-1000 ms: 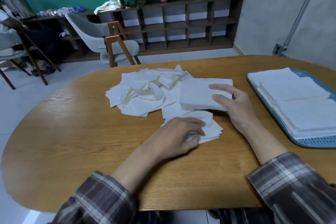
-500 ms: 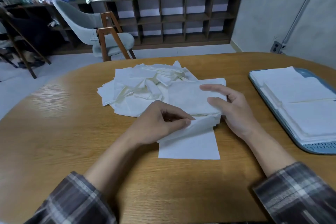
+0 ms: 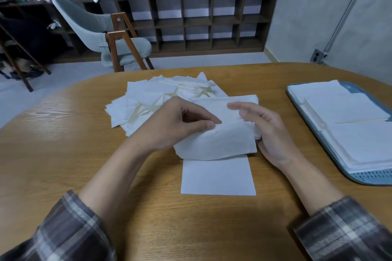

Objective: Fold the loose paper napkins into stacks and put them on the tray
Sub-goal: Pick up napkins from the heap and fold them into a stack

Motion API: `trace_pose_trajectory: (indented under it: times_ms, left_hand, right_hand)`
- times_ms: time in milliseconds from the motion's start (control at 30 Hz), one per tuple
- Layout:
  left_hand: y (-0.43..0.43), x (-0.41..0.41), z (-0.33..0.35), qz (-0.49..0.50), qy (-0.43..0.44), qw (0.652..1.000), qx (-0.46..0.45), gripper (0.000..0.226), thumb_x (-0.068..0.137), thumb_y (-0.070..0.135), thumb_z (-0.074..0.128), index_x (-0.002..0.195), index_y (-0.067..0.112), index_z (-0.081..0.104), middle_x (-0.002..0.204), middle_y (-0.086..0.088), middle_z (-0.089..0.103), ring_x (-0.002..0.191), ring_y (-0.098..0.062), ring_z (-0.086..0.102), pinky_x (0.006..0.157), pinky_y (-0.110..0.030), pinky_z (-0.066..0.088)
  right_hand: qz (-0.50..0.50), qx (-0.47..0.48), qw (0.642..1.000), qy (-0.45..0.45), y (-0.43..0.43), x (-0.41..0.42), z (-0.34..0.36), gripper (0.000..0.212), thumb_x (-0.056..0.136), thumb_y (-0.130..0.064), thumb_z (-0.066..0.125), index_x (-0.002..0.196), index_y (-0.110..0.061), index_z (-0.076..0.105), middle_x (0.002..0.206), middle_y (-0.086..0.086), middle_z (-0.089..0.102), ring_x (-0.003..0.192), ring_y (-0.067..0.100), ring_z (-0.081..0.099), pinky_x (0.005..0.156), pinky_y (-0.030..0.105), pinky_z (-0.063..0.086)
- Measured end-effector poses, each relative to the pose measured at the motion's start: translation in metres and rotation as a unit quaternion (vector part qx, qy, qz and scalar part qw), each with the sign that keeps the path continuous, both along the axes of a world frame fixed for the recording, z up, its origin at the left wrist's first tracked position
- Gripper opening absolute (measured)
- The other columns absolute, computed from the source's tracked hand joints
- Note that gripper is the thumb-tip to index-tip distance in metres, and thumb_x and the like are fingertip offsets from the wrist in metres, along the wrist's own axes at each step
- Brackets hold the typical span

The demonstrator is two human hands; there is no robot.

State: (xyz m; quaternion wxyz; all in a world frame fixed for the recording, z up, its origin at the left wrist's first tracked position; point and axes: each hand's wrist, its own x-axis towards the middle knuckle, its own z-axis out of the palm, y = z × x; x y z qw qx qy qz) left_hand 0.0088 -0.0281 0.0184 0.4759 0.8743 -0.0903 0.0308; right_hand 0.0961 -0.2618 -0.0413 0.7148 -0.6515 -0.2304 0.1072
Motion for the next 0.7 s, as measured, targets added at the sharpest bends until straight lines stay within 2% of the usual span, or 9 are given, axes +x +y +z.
trace_pose_trajectory:
  times_ms: [67, 133, 167, 300, 400, 433, 500, 600, 700]
  left_hand:
    - [0.0, 0.002, 0.003, -0.004, -0.003, 1.0, -0.005, 0.013, 0.092, 0.018, 0.08, 0.104, 0.021, 0.085, 0.094, 0.007, 0.082, 0.092, -0.014, 0.074, 0.081, -0.022, 0.054]
    - [0.001, 0.002, 0.007, -0.011, 0.005, 1.0, 0.001, 0.012, 0.092, 0.019, 0.081, 0.102, 0.023, 0.085, 0.093, 0.002, 0.082, 0.093, -0.026, 0.074, 0.084, -0.04, 0.057]
    - [0.001, 0.002, 0.01, -0.015, 0.012, 1.0, 0.007, 0.012, 0.092, 0.018, 0.08, 0.102, 0.023, 0.085, 0.094, 0.002, 0.082, 0.094, -0.026, 0.074, 0.088, -0.045, 0.056]
    - [0.003, 0.002, 0.015, -0.005, 0.007, 1.0, 0.013, 0.016, 0.095, 0.01, 0.076, 0.105, 0.021, 0.084, 0.094, 0.004, 0.081, 0.096, -0.015, 0.075, 0.091, -0.035, 0.059]
    - [0.002, 0.006, 0.014, 0.024, -0.041, 0.999, 0.002, 0.019, 0.099, 0.008, 0.072, 0.106, 0.021, 0.083, 0.099, 0.004, 0.08, 0.099, -0.019, 0.074, 0.094, -0.04, 0.059]
    - [0.001, 0.008, 0.012, 0.037, -0.052, 0.998, -0.002, 0.019, 0.099, 0.009, 0.071, 0.107, 0.022, 0.083, 0.102, 0.005, 0.08, 0.101, -0.02, 0.073, 0.096, -0.043, 0.058]
    - [-0.002, 0.012, 0.009, 0.06, -0.062, 0.996, -0.011, 0.017, 0.1, 0.011, 0.071, 0.106, 0.022, 0.082, 0.106, 0.01, 0.08, 0.102, -0.018, 0.073, 0.095, -0.042, 0.058]
    - [-0.007, 0.017, 0.003, 0.094, -0.085, 0.992, -0.016, 0.016, 0.099, 0.012, 0.072, 0.103, 0.022, 0.083, 0.104, 0.013, 0.079, 0.099, -0.01, 0.073, 0.088, -0.03, 0.058]
    - [-0.01, 0.021, -0.005, 0.12, -0.108, 0.987, -0.024, 0.015, 0.098, 0.01, 0.072, 0.103, 0.019, 0.082, 0.102, 0.014, 0.079, 0.095, -0.008, 0.072, 0.083, -0.02, 0.056]
  right_hand:
    - [0.005, 0.002, 1.0, 0.009, -0.001, 0.0, 0.001, 0.025, 0.097, -0.028, 0.064, 0.115, -0.024, 0.081, 0.127, -0.005, 0.075, 0.126, 0.013, 0.063, 0.101, 0.033, 0.042]
    - [0.007, 0.003, 1.0, 0.013, -0.001, 0.0, 0.001, 0.023, 0.1, -0.025, 0.065, 0.117, -0.022, 0.08, 0.128, -0.005, 0.075, 0.129, 0.013, 0.062, 0.105, 0.036, 0.042]
    - [0.009, 0.001, 1.0, 0.012, -0.001, -0.001, 0.001, 0.024, 0.1, -0.025, 0.065, 0.117, -0.022, 0.08, 0.128, -0.005, 0.074, 0.131, 0.013, 0.061, 0.108, 0.037, 0.041]
    - [0.025, 0.026, 0.999, 0.026, 0.001, -0.003, 0.003, 0.037, 0.096, -0.036, 0.059, 0.119, -0.015, 0.079, 0.13, 0.002, 0.074, 0.131, 0.022, 0.062, 0.111, 0.043, 0.043]
    - [0.039, 0.06, 0.995, 0.067, 0.002, -0.005, 0.007, 0.045, 0.097, -0.043, 0.057, 0.12, -0.009, 0.076, 0.123, 0.012, 0.076, 0.116, 0.023, 0.07, 0.094, 0.034, 0.054]
    - [0.044, 0.068, 0.994, 0.074, 0.001, -0.006, 0.008, 0.042, 0.096, -0.041, 0.058, 0.118, -0.01, 0.077, 0.12, 0.013, 0.077, 0.112, 0.024, 0.072, 0.089, 0.032, 0.055]
    - [0.043, 0.06, 0.995, 0.068, 0.001, -0.007, 0.007, 0.032, 0.094, -0.037, 0.066, 0.111, -0.014, 0.08, 0.117, 0.013, 0.077, 0.108, 0.024, 0.072, 0.09, 0.036, 0.055]
    - [0.028, 0.023, 0.998, 0.048, 0.002, -0.009, 0.005, 0.022, 0.094, -0.032, 0.078, 0.109, -0.018, 0.081, 0.115, 0.01, 0.078, 0.107, 0.023, 0.073, 0.093, 0.04, 0.052]
    - [0.02, 0.016, 0.999, 0.046, 0.003, -0.01, 0.006, 0.023, 0.092, -0.028, 0.073, 0.11, -0.015, 0.08, 0.113, 0.008, 0.079, 0.104, 0.019, 0.073, 0.09, 0.036, 0.054]
